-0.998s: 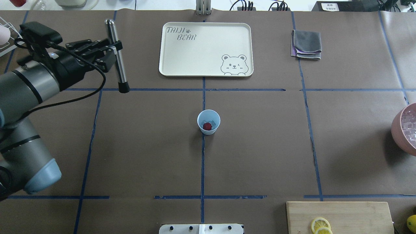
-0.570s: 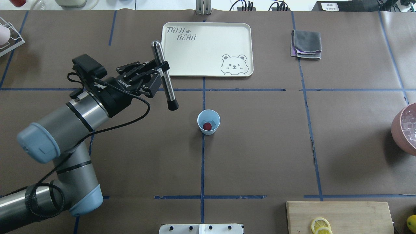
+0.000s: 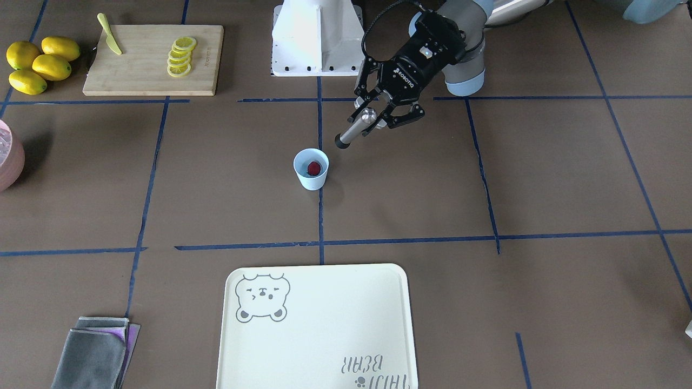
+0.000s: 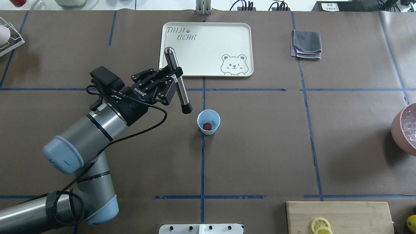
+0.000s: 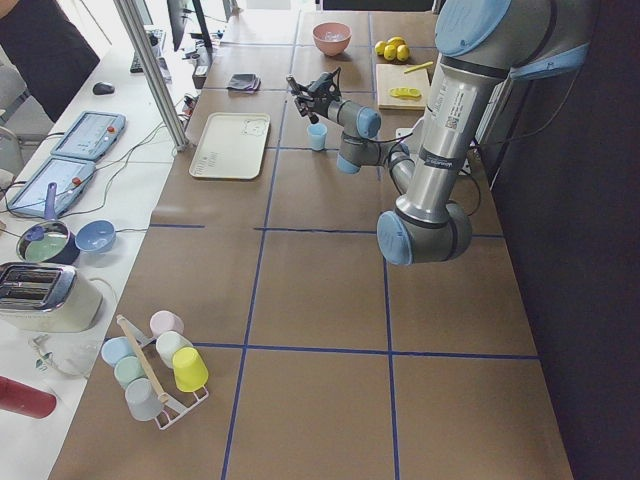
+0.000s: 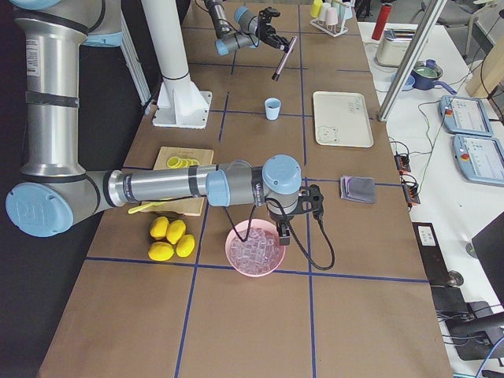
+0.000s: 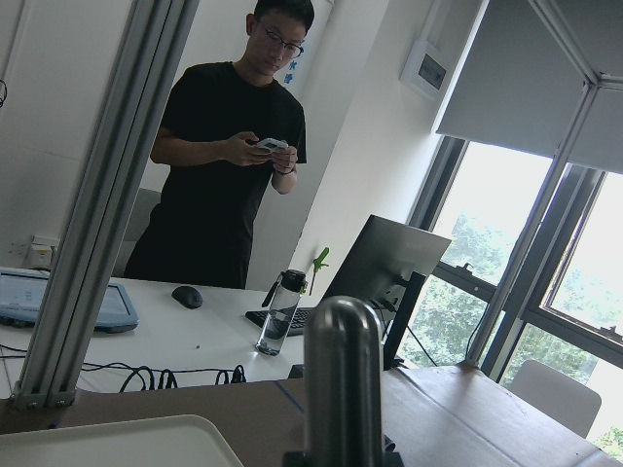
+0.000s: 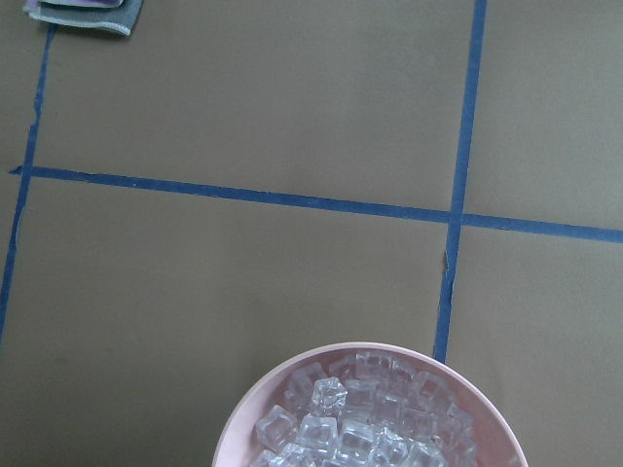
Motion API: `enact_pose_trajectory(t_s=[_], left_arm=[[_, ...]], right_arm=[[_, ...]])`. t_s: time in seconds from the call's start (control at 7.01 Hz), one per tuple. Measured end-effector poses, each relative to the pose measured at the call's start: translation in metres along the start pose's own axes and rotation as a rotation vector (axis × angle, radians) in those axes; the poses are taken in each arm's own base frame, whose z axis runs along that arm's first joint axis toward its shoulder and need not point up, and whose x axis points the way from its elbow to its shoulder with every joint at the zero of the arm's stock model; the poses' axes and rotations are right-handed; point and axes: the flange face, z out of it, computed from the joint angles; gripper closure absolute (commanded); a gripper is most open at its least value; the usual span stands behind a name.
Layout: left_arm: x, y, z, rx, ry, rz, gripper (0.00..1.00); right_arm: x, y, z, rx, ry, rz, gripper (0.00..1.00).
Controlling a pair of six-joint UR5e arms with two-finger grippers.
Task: Mash ice and strawberries in cup
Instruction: 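Lift the pestle with the left gripper and carry it over the cup, then lower the pestle with the left gripper into the light-blue cup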
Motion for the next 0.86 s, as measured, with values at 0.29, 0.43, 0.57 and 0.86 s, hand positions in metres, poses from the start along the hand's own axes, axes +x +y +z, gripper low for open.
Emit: enact_pose_trajectory(t_s=[0.29, 0.43, 0.57, 0.86], left_arm=[[0.011, 0.031, 0.019, 0.001, -0.038, 0.022, 1.00], [0.014, 0.040, 0.027, 0.001, -0.052, 0.028, 1.00], [0.017, 0.044, 0.033, 0.002, -0.057, 0.030, 1.00], [0.025, 0.048, 0.047, 0.002, -0.059, 0.038, 1.00]], right_arm=[[0.000, -0.003, -0.002, 0.004, 0.026, -0.005, 0.01], [0.003, -0.003, -0.001, 0.002, 0.049, -0.003, 0.01], [0.006, -0.002, 0.000, -0.003, 0.060, 0.003, 0.01], [0.011, 0.003, 0.003, -0.011, 0.064, 0.012, 0.01]])
